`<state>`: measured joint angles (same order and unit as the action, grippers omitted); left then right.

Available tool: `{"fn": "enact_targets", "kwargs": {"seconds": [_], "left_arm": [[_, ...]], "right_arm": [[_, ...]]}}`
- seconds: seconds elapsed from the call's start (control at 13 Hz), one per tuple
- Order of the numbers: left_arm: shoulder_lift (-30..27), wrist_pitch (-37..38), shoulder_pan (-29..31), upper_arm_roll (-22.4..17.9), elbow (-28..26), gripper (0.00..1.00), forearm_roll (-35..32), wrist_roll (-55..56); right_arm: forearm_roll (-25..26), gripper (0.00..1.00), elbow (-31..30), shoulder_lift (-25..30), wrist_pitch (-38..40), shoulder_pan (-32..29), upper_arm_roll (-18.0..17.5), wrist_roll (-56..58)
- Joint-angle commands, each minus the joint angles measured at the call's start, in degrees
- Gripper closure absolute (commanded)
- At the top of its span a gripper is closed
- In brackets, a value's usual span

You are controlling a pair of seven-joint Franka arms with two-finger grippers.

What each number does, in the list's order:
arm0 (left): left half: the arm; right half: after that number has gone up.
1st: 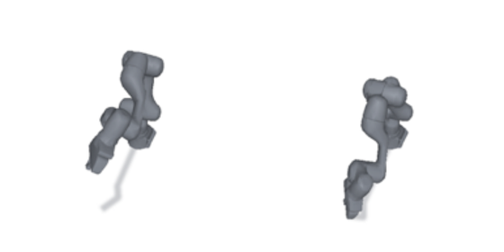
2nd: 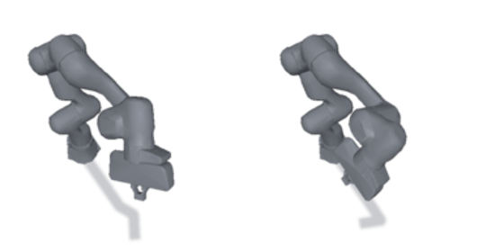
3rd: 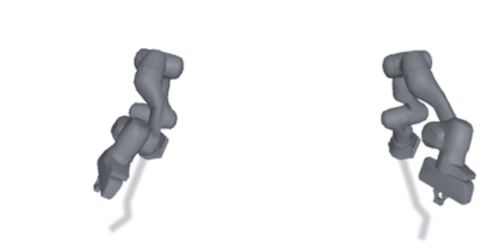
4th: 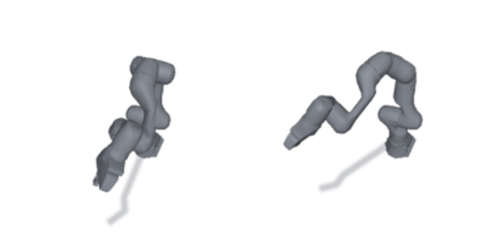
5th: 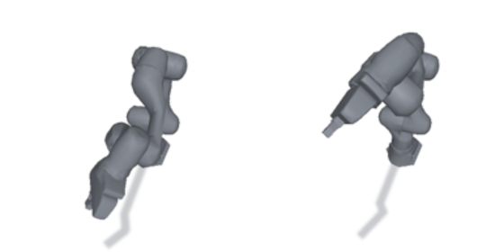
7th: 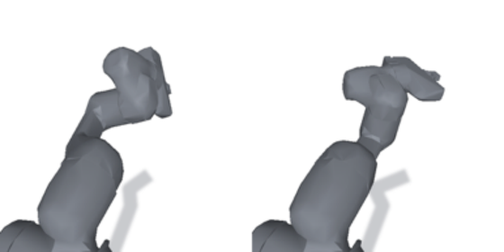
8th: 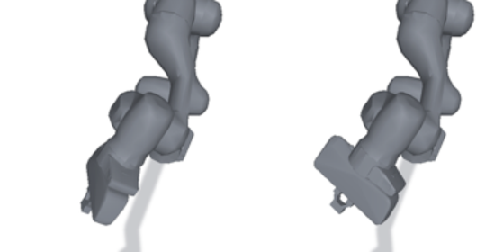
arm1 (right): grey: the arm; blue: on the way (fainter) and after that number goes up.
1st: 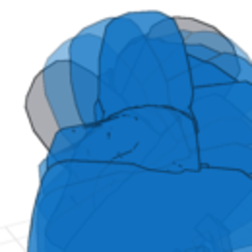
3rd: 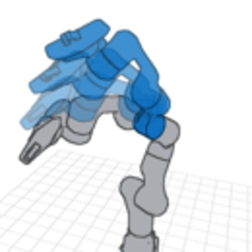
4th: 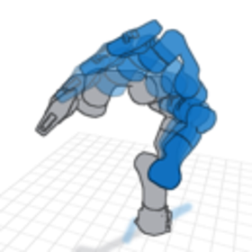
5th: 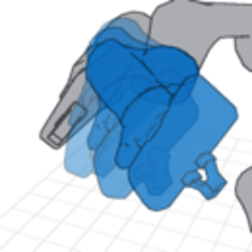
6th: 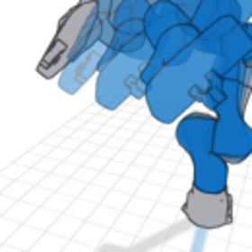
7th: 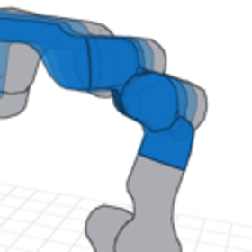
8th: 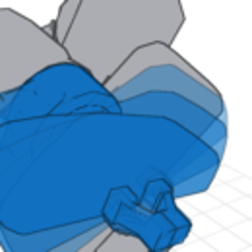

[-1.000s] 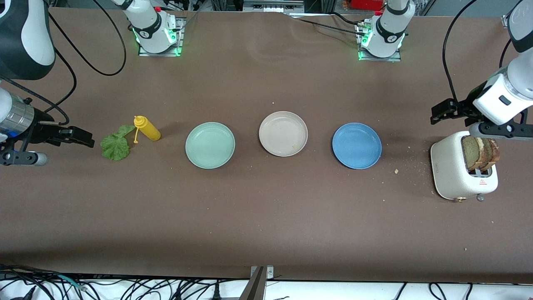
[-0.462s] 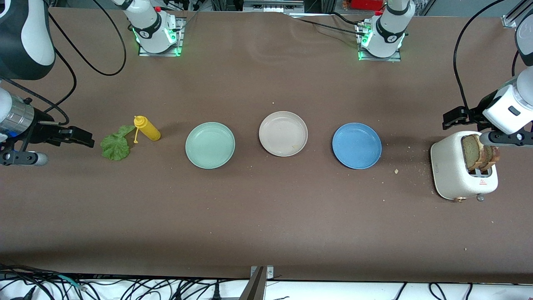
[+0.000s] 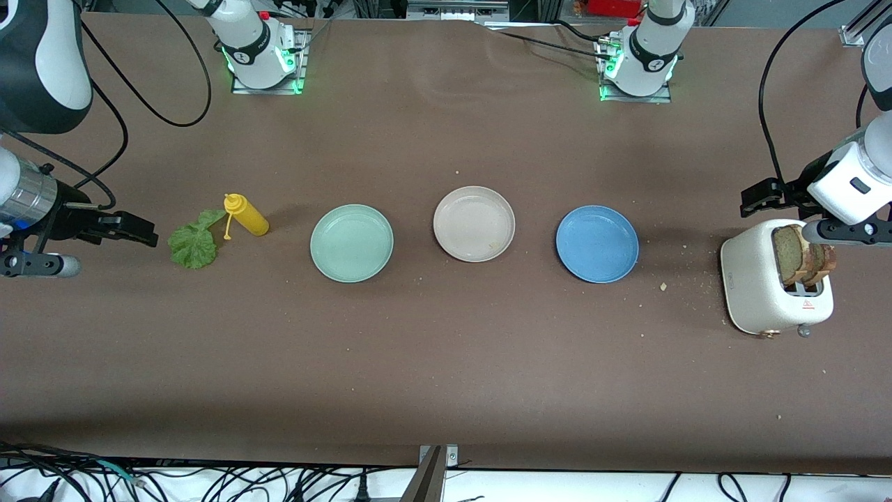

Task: Make sandwich in beige plate with both arms
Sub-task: 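Lower the left gripper onto a toast slice in the white toaster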

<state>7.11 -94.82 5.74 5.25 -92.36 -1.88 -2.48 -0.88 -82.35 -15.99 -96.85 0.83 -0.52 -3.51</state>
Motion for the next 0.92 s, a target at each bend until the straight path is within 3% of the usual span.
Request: {"fn": "enact_targets", "kwargs": {"seconds": [0.0,0.15,0.31,0.62,0.85], "left_arm": [[1.8,-1.5,1.6,0.0,0.9,0.0,-1.3,-5.8],[2.6,-3.6,3.1,0.0,0.0,0.0,-2.1,-7.3],[4.0,-6.1,3.6,0.0,-1.0,0.0,-7.3,-9.0],[3.8,-17.6,8.0,0.1,-9.4,0.0,-7.7,-13.2],[3.4,-21.4,10.4,0.3,-13.7,0.02,-7.5,-14.1]], "right_arm": [[-0.7,0.0,-0.7,0.7,0.1,-0.6,-0.2,-0.5],[-0.7,0.0,-0.6,0.7,0.1,-0.6,-0.2,-0.5],[-0.7,0.0,-0.6,0.7,0.1,-0.7,-0.2,-0.5],[-0.7,0.0,-0.6,0.7,0.1,-0.6,-0.2,-0.5],[-0.7,0.0,-0.6,0.7,0.1,-0.6,-0.2,-0.5]]}}
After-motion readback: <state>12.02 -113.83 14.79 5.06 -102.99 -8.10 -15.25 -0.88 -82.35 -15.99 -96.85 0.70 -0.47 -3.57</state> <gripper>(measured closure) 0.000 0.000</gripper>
